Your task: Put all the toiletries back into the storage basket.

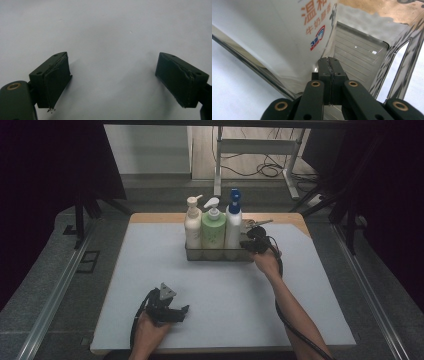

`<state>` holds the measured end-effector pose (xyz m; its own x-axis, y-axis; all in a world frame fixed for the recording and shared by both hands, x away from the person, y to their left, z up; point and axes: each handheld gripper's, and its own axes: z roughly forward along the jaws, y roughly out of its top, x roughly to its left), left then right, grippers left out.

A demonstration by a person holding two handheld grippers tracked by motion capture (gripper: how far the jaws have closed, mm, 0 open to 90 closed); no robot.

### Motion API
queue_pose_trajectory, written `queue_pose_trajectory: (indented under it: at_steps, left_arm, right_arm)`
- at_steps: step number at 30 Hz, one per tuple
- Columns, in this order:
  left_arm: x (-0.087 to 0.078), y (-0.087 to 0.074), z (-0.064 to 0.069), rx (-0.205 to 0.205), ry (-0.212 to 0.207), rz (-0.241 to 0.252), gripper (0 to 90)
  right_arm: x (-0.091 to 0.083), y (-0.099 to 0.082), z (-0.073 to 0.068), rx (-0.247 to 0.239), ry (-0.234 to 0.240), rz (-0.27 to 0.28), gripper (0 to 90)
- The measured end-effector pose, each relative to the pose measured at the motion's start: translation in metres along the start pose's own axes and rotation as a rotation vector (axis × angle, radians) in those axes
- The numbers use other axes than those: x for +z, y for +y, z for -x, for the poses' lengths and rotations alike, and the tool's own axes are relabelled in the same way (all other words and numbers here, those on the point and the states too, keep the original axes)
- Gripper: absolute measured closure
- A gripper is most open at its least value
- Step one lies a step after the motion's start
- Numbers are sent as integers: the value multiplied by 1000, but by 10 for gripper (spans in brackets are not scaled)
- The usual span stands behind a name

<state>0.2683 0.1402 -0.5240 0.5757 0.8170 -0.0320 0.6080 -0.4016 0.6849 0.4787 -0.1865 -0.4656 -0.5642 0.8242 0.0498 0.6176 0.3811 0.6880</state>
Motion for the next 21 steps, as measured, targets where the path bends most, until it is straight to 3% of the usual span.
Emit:
queue_pose_trajectory:
  at_steps: [16,21]
  left_arm:
    - [0,0,0,3,1,-3,122]
    - [0,0,0,0,1,0,122]
  right_arm:
    - [-14,0,7,6,3,39,770]
    - [-20,-1,9,4,-8,55,694]
